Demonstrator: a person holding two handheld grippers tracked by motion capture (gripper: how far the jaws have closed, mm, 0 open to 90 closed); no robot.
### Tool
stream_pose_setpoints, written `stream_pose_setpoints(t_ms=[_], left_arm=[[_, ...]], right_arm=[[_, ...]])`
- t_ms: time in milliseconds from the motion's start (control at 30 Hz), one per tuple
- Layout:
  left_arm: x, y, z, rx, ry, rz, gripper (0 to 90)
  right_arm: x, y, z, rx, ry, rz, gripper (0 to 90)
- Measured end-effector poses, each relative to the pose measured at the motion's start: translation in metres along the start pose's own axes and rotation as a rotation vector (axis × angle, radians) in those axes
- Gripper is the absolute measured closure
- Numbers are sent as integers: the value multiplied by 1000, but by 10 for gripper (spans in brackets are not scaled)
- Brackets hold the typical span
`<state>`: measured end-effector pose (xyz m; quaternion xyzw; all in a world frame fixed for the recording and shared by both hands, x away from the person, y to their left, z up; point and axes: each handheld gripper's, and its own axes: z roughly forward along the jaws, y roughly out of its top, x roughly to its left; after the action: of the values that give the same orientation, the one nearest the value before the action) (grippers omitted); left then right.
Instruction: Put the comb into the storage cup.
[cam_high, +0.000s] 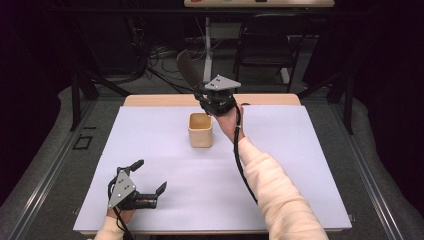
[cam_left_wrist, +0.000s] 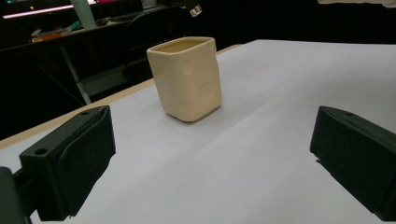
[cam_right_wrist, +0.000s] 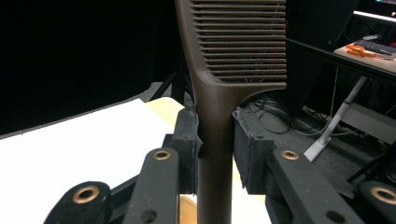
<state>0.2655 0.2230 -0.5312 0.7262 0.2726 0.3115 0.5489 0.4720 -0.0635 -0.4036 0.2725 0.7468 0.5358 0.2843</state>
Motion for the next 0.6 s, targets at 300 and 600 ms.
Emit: stream_pose_setpoints(t_ms=[300,600], left_arm=[[0,0,0,2,-5,-2,0],[0,0,0,4,-3,0,0]], right_arm=[[3,-1,5,-4,17,-3,720],[5,-3,8,-2,29,-2,720]])
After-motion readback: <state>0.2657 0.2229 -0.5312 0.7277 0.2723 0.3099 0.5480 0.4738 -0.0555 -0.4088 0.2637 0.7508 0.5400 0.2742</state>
